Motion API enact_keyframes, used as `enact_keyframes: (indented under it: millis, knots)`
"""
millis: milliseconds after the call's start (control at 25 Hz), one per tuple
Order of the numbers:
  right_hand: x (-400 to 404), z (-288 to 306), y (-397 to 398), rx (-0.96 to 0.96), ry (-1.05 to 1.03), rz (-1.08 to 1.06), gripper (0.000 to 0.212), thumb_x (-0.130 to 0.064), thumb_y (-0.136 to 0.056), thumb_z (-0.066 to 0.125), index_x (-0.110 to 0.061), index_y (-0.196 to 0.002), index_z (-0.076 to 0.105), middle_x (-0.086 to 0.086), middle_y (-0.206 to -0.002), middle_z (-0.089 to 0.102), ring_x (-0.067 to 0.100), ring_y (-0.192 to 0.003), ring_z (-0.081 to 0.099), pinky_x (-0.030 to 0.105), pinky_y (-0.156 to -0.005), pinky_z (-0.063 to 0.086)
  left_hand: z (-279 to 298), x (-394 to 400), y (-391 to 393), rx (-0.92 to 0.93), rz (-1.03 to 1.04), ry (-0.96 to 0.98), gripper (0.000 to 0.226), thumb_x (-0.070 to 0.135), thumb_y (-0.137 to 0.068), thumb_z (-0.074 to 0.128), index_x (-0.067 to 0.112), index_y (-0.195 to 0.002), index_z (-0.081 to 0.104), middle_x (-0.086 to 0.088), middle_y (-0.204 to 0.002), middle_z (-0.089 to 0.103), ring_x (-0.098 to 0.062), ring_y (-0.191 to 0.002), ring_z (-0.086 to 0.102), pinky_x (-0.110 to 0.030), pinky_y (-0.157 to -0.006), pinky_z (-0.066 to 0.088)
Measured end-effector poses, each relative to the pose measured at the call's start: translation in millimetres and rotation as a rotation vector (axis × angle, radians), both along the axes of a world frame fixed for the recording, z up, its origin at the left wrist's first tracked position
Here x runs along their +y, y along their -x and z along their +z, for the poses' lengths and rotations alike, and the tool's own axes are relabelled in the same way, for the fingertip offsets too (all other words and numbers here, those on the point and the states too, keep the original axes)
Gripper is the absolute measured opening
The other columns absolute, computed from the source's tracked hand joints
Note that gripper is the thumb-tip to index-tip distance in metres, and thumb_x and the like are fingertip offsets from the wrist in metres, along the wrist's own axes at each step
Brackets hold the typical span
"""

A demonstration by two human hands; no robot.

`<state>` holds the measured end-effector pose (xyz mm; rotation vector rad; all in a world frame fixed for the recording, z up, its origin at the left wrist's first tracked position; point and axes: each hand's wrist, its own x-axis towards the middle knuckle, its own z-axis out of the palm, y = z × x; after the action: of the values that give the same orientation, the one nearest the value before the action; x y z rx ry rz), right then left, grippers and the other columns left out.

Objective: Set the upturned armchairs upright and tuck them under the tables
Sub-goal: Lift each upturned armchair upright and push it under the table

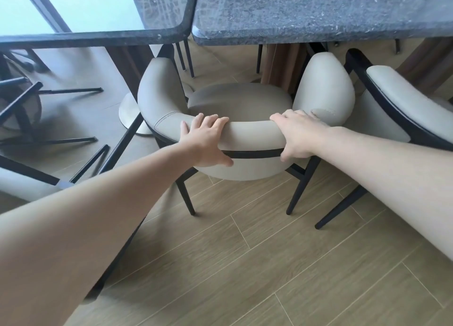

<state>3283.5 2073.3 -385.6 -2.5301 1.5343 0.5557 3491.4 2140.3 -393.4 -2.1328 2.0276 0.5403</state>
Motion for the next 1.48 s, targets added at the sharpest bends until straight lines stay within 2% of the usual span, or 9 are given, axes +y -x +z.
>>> enact_keyframes:
  millis: [80, 200, 520, 720, 800, 920, 1040, 1240, 1480]
  knots:
    - [8, 9, -3, -0.137, -0.066, -0.069, 0.076, -0.032, -0.075, 0.077, -0.019, -0.14, 0.039, 0.009, -0.134, 0.047, 0.031, -0.126, 0.044, 0.041, -0.098, 0.044, 8, 10, 3, 0.264, 0.093, 0.008, 0.09, 0.039, -0.082, 0.079, 0.031, -0.156, 0.028, 0.002, -0.165, 0.022, -0.024, -0.154, 0.007, -0.05, -0.123, 0.013]
    - [32, 29, -14, -0.412, -0.118, -0.167, 0.067, -0.026, -0.086, 0.064, -0.022, -0.147, 0.037, 0.004, -0.143, 0.046, 0.027, -0.129, 0.045, 0.037, -0.095, 0.043, 26, 35, 8, 0.662, 0.261, 0.142, 0.07, 0.029, -0.088, 0.075, 0.03, -0.15, 0.043, 0.002, -0.154, 0.038, -0.019, -0.142, 0.033, -0.032, -0.109, 0.034]
    - [134, 111, -68, -0.881, -0.096, -0.159, 0.052, -0.025, -0.093, 0.061, -0.027, -0.143, 0.047, -0.005, -0.145, 0.053, 0.014, -0.132, 0.048, 0.024, -0.098, 0.036, 122, 136, -41, 1.057, 0.52, 0.44, 0.064, 0.037, -0.077, 0.068, 0.041, -0.139, 0.053, 0.019, -0.143, 0.052, 0.0, -0.133, 0.045, -0.018, -0.099, 0.039]
    - [208, 181, -118, -1.077, -0.121, -0.139, 0.049, -0.024, -0.092, 0.066, -0.031, -0.139, 0.052, -0.015, -0.138, 0.057, 0.001, -0.122, 0.053, -0.002, -0.085, 0.032, 186, 221, -88, 1.178, 0.568, 0.633, 0.053, 0.034, -0.08, 0.066, 0.045, -0.132, 0.056, 0.025, -0.139, 0.056, 0.002, -0.135, 0.047, -0.017, -0.103, 0.04]
    - [236, 205, -140, -1.159, -0.163, -0.141, 0.049, -0.023, -0.092, 0.066, -0.032, -0.138, 0.053, -0.017, -0.137, 0.058, -0.002, -0.124, 0.053, 0.006, -0.096, 0.037, 207, 247, -104, 1.214, 0.594, 0.685, 0.049, 0.032, -0.08, 0.065, 0.045, -0.126, 0.056, 0.025, -0.135, 0.059, 0.005, -0.132, 0.05, -0.02, -0.106, 0.04]
    - [285, 241, -180, -1.274, -0.231, -0.14, 0.046, -0.022, -0.093, 0.065, -0.031, -0.137, 0.055, -0.014, -0.136, 0.059, -0.001, -0.123, 0.056, 0.021, -0.105, 0.043, 239, 300, -132, 1.245, 0.63, 0.734, 0.049, 0.031, -0.084, 0.065, 0.043, -0.131, 0.057, 0.03, -0.128, 0.061, 0.011, -0.129, 0.049, -0.007, -0.095, 0.042]
    - [339, 274, -218, -1.349, -0.322, -0.159, 0.042, -0.02, -0.094, 0.064, -0.033, -0.134, 0.057, -0.014, -0.133, 0.061, -0.001, -0.12, 0.059, 0.02, -0.102, 0.044, 262, 363, -158, 1.302, 0.671, 0.743, 0.054, 0.029, -0.089, 0.064, 0.035, -0.142, 0.053, 0.032, -0.126, 0.064, 0.012, -0.128, 0.051, -0.004, -0.088, 0.044]
    - [420, 309, -268, -1.41, -0.426, -0.126, 0.04, -0.02, -0.095, 0.064, -0.033, -0.133, 0.058, -0.016, -0.13, 0.063, -0.001, -0.119, 0.06, 0.024, -0.105, 0.044, 286, 455, -194, 1.281, 0.745, 0.768, 0.064, 0.047, -0.078, 0.065, 0.046, -0.141, 0.051, 0.037, -0.132, 0.056, 0.012, -0.133, 0.044, -0.008, -0.091, 0.041]
    - [496, 318, -323, -1.425, -0.513, -0.101, 0.038, -0.027, -0.094, 0.063, -0.034, -0.132, 0.06, -0.017, -0.127, 0.065, -0.006, -0.115, 0.061, 0.013, -0.097, 0.044, 295, 541, -236, 1.244, 0.777, 0.845, 0.067, 0.047, -0.079, 0.064, 0.042, -0.144, 0.048, 0.027, -0.146, 0.05, 0.005, -0.14, 0.041, -0.02, -0.108, 0.036]
